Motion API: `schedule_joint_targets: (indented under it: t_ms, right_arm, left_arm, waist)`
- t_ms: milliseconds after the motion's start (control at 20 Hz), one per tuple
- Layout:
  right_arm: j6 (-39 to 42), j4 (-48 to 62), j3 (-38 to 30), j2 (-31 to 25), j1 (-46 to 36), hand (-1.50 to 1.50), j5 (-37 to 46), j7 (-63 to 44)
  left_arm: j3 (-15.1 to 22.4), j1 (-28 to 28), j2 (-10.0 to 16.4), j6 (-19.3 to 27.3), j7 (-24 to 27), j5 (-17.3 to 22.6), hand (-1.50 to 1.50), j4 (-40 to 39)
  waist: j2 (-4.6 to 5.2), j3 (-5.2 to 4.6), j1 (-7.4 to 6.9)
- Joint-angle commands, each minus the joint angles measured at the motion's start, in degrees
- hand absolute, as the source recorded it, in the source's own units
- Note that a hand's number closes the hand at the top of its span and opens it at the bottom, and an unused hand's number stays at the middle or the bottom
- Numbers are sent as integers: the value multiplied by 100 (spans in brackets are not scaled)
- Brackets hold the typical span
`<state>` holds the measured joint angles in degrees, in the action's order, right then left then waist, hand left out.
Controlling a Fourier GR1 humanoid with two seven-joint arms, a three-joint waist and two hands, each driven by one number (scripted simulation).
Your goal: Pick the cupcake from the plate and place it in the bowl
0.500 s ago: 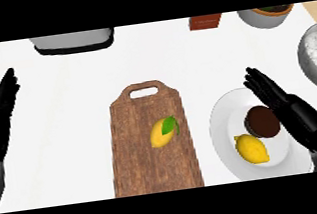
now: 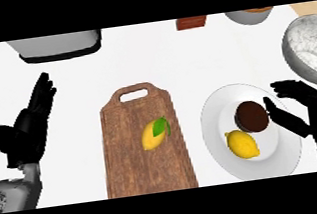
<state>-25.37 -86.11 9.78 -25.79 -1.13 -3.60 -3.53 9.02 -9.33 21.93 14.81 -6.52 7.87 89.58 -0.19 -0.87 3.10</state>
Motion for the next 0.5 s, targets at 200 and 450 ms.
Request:
schedule_joint_targets:
  t_ms: [200,450]
  right_arm:
    - [-3455,-624,119,1872,306,-150,1591,901]
    - [-4308,-1067,644,2053,945,-150,3408,-39]
  left_arm:
    - [280,79,-560,24,180,134,0,35]
    - [379,43,-762,18,333,60,0,-126]
  waist:
    - [-17,67,-134]
    - [6,49,-174]
